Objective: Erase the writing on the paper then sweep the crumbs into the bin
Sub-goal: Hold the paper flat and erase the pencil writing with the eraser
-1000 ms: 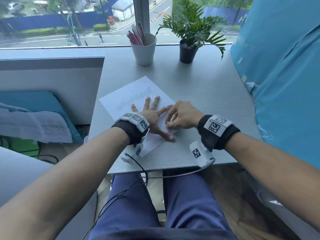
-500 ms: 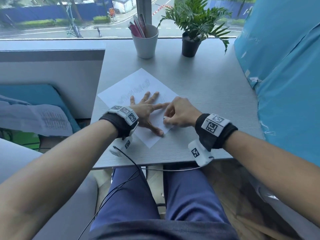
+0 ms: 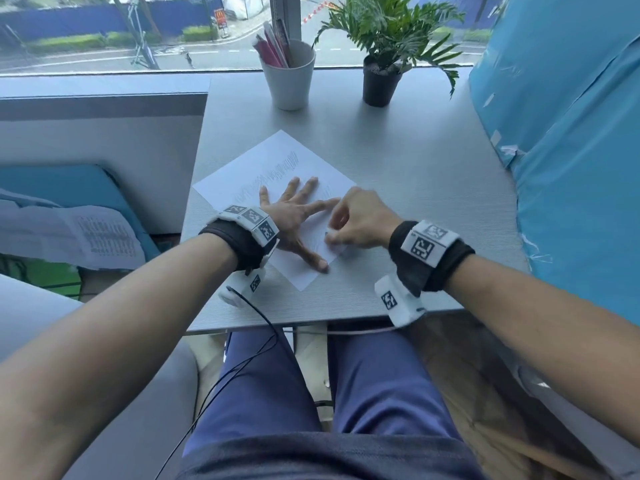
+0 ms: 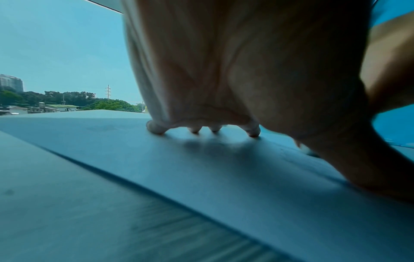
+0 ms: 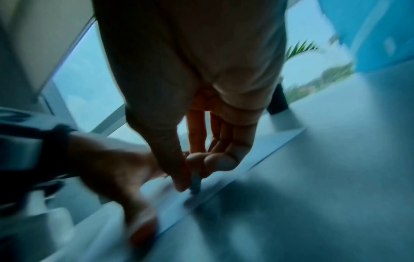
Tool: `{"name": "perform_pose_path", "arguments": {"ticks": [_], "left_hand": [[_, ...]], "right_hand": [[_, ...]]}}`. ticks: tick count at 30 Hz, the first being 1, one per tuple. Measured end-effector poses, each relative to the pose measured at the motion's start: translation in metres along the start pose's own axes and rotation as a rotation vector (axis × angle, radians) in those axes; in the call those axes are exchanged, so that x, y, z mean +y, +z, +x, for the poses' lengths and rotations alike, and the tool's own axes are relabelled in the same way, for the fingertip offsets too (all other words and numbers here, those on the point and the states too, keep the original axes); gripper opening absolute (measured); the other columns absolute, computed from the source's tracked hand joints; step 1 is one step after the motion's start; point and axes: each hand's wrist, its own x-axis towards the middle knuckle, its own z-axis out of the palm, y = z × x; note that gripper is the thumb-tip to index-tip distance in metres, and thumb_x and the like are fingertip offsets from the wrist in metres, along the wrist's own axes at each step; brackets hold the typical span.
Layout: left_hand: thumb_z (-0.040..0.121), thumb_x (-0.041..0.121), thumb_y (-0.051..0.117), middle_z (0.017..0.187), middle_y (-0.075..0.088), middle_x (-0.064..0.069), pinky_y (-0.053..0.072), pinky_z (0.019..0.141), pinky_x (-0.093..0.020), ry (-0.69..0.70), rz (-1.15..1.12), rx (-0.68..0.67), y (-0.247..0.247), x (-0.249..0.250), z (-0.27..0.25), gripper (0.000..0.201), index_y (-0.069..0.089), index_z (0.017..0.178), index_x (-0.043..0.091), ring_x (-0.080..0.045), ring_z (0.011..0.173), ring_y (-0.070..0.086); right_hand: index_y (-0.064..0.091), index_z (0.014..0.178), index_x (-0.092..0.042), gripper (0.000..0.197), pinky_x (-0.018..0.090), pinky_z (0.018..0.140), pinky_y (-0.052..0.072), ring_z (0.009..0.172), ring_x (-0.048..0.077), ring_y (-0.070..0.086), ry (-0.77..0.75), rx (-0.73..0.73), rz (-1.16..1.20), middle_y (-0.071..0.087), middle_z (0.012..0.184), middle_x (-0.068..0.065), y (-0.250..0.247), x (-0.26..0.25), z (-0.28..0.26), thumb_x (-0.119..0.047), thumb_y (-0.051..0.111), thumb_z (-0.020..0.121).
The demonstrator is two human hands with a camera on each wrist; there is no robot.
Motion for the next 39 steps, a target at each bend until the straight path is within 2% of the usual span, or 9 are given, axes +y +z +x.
{"name": "perform_pose_path", "arguments": {"ticks": [4,7,13,16,20,27,32,36,39], "left_hand": [[0.042,0.087,0.073,0.159,-0.033,0.009,-0.011,0.106,-0.077,0.001,0.004,0.008,0.000,0.000,0.001,0.136,-0.010,0.147,0.061,-0.023,0.146,-0.032],[0.039,0.088,0.072,0.158,-0.035,0.009,-0.010,0.106,-0.077,-0.013,0.007,-0.009,0.000,0.001,0.001,0.141,-0.010,0.149,0.057,-0.022,0.145,-0.034],[0.040,0.088,0.072,0.158,-0.035,0.010,-0.012,0.106,-0.077,-0.003,0.000,-0.010,-0.001,0.000,0.001,0.139,-0.010,0.148,0.059,-0.022,0.145,-0.034],[0.040,0.088,0.073,0.157,-0.038,0.008,-0.010,0.106,-0.077,-0.006,0.016,-0.024,0.000,0.000,0.002,0.143,-0.012,0.150,0.054,-0.021,0.144,-0.036],[0.037,0.090,0.071,0.158,-0.036,0.010,-0.013,0.105,-0.077,0.002,-0.001,-0.005,0.001,-0.001,0.004,0.141,-0.010,0.148,0.059,-0.022,0.144,-0.035],[0.037,0.091,0.070,0.157,-0.037,0.009,-0.013,0.105,-0.077,0.009,0.007,-0.013,0.001,-0.002,0.005,0.141,-0.011,0.148,0.058,-0.023,0.144,-0.035],[0.038,0.091,0.070,0.155,-0.040,0.010,-0.011,0.106,-0.077,0.002,0.032,-0.024,0.002,-0.003,0.006,0.145,-0.013,0.150,0.052,-0.022,0.143,-0.038],[0.036,0.091,0.070,0.157,-0.037,0.010,-0.014,0.105,-0.077,0.004,0.002,-0.007,0.002,-0.003,0.007,0.142,-0.010,0.148,0.058,-0.023,0.144,-0.036],[0.037,0.091,0.070,0.156,-0.039,0.009,-0.011,0.105,-0.078,-0.002,0.020,-0.020,0.003,-0.003,0.007,0.144,-0.010,0.151,0.052,-0.023,0.143,-0.037]], "right_hand": [[0.079,0.083,-0.014,0.015,0.000,0.044,0.036,0.061,0.000,0.059,0.107,0.109,0.083,0.071,0.074,-0.001,-0.018,0.007,0.006,-0.021,0.082,0.069],[0.078,0.079,-0.015,0.015,0.011,0.055,0.047,0.073,0.010,0.068,0.017,0.030,-0.011,0.073,0.077,-0.001,-0.002,-0.004,0.001,-0.022,0.082,0.067],[0.079,0.081,-0.015,0.017,0.017,0.063,0.047,0.074,0.008,0.064,0.097,0.126,0.032,0.071,0.080,0.001,-0.017,0.001,0.010,-0.023,0.083,0.067],[0.079,0.077,-0.017,0.012,0.015,0.056,0.044,0.063,0.004,0.061,-0.035,-0.035,-0.042,0.068,0.069,-0.004,0.003,-0.013,-0.003,-0.023,0.082,0.067],[0.078,0.078,-0.013,0.014,0.008,0.048,0.042,0.060,0.007,0.062,0.088,0.096,0.079,0.072,0.072,0.002,-0.017,-0.002,0.007,-0.020,0.084,0.068],[0.079,0.078,-0.016,0.013,0.007,0.048,0.043,0.048,-0.005,0.057,0.071,0.047,0.049,0.068,0.064,-0.005,-0.018,-0.004,0.010,-0.021,0.084,0.067],[0.078,0.074,-0.018,0.010,0.017,0.056,0.046,0.054,-0.001,0.058,-0.054,-0.076,-0.047,0.065,0.060,-0.009,0.000,-0.016,-0.001,-0.022,0.082,0.066],[0.079,0.076,-0.017,0.013,0.014,0.056,0.047,0.050,-0.004,0.059,0.101,0.092,0.073,0.070,0.065,-0.003,-0.019,-0.003,0.016,-0.022,0.084,0.065],[0.078,0.076,-0.016,0.011,0.012,0.052,0.043,0.060,0.005,0.061,-0.013,-0.039,-0.018,0.069,0.069,-0.002,-0.003,-0.013,0.006,-0.022,0.082,0.068]]}}
